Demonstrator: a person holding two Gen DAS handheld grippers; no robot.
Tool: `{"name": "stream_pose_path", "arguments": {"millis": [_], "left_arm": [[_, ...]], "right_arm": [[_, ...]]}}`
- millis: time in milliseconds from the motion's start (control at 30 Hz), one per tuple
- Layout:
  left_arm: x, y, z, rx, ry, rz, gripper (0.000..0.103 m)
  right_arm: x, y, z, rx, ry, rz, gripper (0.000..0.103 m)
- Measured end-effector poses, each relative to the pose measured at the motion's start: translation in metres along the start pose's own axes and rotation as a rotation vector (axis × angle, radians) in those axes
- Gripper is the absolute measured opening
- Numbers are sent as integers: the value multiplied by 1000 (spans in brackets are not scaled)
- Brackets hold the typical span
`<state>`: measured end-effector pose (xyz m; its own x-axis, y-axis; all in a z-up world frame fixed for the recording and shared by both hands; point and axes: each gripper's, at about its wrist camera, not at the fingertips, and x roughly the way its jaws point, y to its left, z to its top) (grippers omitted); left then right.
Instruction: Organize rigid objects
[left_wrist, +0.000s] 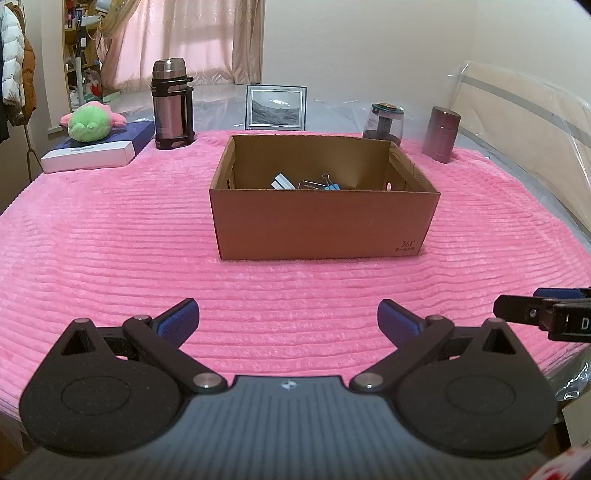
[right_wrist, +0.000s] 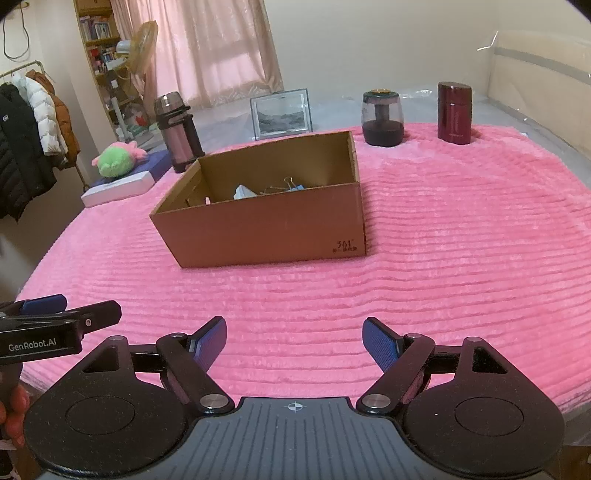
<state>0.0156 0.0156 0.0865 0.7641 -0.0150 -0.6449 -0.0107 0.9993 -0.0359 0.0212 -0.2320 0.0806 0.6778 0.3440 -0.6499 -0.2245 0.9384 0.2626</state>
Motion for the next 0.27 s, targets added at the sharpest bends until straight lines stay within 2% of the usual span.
{"name": "stream_pose_path", "arguments": {"millis": [267], "left_arm": [[2, 1, -1, -8, -10, -5, 102]], "right_arm": [[1, 1, -2, 2, 3, -2, 78]]}}
